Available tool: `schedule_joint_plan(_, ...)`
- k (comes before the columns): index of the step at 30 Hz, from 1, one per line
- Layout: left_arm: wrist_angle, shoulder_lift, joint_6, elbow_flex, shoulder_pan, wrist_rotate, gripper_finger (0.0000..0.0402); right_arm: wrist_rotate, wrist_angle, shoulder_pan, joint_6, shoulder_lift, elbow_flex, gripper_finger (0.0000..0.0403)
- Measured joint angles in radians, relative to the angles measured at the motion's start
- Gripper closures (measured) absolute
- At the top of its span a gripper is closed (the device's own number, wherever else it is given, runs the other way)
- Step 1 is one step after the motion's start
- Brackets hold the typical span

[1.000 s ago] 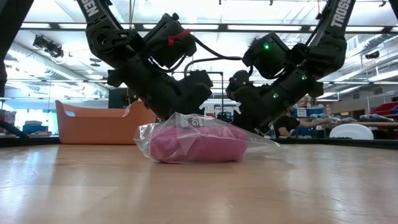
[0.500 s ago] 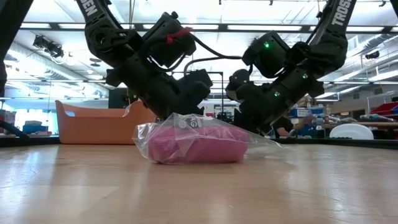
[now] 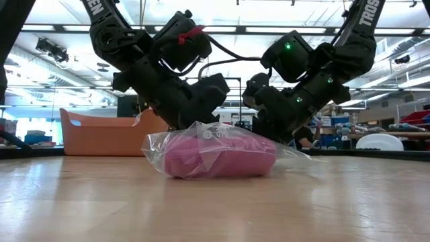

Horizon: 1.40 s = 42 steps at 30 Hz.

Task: Roll bandage
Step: Close the transparent zip bag

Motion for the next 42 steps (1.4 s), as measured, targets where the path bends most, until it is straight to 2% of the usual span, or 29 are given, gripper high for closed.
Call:
schedule_joint_plan(9, 0.007, 0.000, -0.001, 0.000, 0.006, 0.040, 0.0399, -0.010, -0.049, -0.005, -0.002, -0.020, 0.002, 0.0392)
schedule_joint_plan(14, 0.032, 0.002, -0.003, -0.001, 0.009, 0.050, 0.0399, -0.040, -0.190, -0.017, 0.004, -0.118, 0.001, 0.0343)
schedule_joint_plan(19, 0.038, 0.002, -0.004, -0.002, 0.010, 0.050, 0.0398, -0.059, -0.320, -0.023, 0.090, -0.235, 0.002, 0.0285)
schedule_joint_plan(22, 0.039, 0.002, -0.004, -0.002, 0.010, 0.050, 0.0398, -0.056, -0.322, 0.013, 0.186, -0.241, -0.005, 0.0258)
schedule_joint_plan(25, 0.039, 0.002, -0.003, -0.002, 0.009, 0.050, 0.0397, 0.004, -0.301, 0.052, 0.248, -0.199, -0.032, 0.0240)
schedule_joint_plan(29, 0.042, 0.002, -0.003, -0.002, 0.009, 0.050, 0.0397, 0.023, -0.158, 0.077, 0.299, -0.145, -0.051, 0.0229)
schedule_joint_plan(34, 0.054, 0.002, -0.002, -0.002, 0.008, 0.051, 0.0396, 0.040, -0.101, 0.084, 0.341, -0.099, -0.051, 0.0230)
schedule_joint_plan(37, 0.068, 0.003, 0.001, -0.003, 0.008, 0.053, 0.0396, 0.068, -0.087, 0.084, 0.341, -0.073, -0.048, 0.0246)
schedule_joint_plan(40, 0.052, -0.014, 0.002, -0.004, 0.008, 0.057, 0.0396, 0.089, -0.082, 0.087, 0.304, -0.061, -0.048, 0.0287)
schedule_joint_plan(42, 0.038, -0.037, 0.002, -0.004, 0.008, 0.058, 0.0396, 0.108, -0.082, 0.089, 0.268, -0.059, -0.048, 0.0332)
